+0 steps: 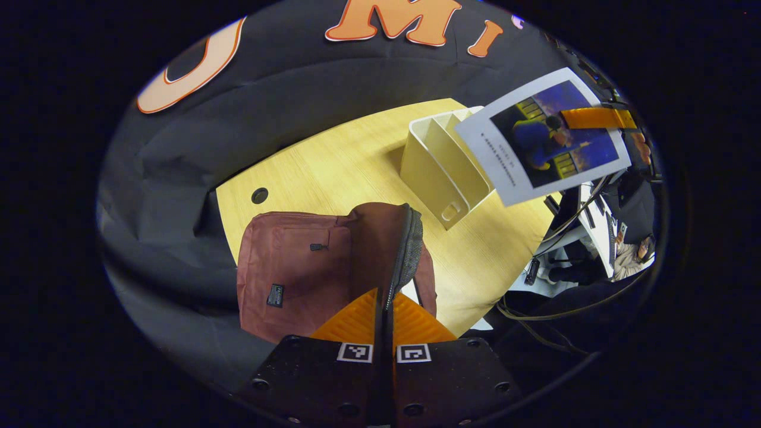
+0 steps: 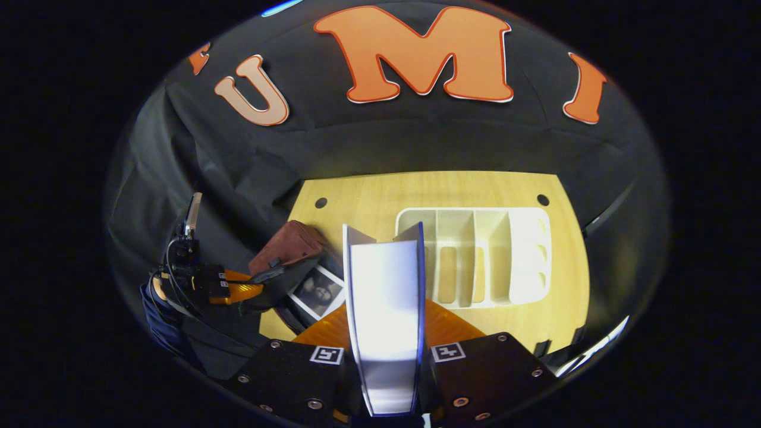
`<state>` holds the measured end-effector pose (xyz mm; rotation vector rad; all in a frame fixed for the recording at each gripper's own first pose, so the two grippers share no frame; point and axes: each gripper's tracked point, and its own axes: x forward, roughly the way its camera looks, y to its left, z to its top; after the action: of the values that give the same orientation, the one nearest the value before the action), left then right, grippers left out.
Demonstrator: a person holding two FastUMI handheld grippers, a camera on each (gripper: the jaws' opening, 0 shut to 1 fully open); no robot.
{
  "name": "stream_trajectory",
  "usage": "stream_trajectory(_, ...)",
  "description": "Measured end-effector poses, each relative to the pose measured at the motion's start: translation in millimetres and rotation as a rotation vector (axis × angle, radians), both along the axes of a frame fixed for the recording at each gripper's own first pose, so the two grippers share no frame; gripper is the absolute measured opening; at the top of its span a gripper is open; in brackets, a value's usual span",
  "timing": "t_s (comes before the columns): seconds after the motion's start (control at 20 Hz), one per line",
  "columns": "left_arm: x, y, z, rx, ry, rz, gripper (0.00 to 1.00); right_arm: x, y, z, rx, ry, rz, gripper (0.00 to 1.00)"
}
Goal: Open the schoolbag, grab two books from the bookshelf and put them into the schoolbag.
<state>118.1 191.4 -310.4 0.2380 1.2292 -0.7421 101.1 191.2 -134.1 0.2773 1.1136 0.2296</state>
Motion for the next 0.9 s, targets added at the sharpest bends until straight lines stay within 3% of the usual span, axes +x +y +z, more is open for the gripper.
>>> stream_trajectory(0.7,3,10,4,-0.095,-0.002,0.045,0.01,-27,127,-94,0.429,0.094,-0.210,0.38)
stream_trajectory(0.9,-3,7,2,-0.116,-0.004,0.056,0.01,-24,153,-136,0.465,0.106,-0.236,0.38)
